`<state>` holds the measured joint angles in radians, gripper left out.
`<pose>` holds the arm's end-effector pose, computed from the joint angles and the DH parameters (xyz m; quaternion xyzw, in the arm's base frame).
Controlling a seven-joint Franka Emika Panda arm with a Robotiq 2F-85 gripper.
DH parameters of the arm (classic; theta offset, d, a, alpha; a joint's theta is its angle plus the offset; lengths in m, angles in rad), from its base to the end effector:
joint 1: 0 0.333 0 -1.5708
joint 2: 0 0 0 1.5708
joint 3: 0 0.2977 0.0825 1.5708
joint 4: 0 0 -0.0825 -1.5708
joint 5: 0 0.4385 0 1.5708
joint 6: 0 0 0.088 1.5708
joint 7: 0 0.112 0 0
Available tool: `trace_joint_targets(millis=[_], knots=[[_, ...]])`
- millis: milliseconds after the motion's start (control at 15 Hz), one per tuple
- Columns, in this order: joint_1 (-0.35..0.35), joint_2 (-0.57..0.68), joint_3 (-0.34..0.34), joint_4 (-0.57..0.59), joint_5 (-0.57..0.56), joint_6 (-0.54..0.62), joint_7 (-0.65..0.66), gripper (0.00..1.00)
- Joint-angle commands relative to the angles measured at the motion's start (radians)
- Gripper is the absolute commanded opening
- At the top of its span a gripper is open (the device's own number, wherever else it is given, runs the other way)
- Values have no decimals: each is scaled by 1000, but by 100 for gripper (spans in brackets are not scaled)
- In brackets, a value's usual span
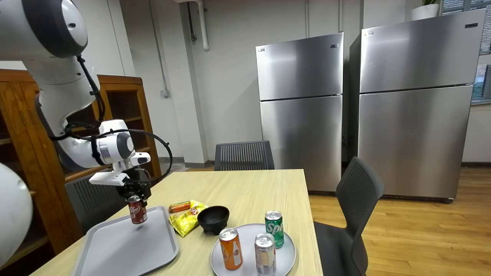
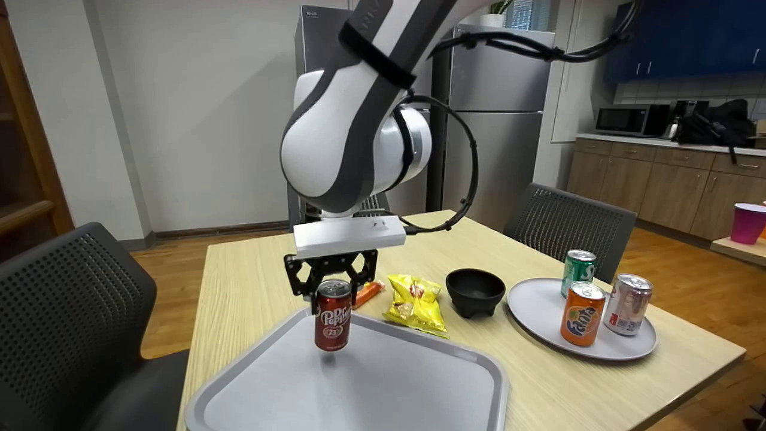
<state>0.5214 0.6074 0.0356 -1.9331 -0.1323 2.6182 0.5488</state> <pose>0.5502 0.3462 0.1107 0.9973 0.0564 0.0468 0.0008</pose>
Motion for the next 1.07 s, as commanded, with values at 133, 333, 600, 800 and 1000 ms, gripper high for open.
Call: trace_joint_targets(millis=[133,333,600,800,1000], knots=[[46,75,-33,110,-18,-60,26,39],[58,94,-46,133,-17,-65,23,39],[63,101,-52,147,-13,-84,21,91],[55,83,-46,142,-10,-80,11,100],[48,48,-43,125,-8,-65,4,100]])
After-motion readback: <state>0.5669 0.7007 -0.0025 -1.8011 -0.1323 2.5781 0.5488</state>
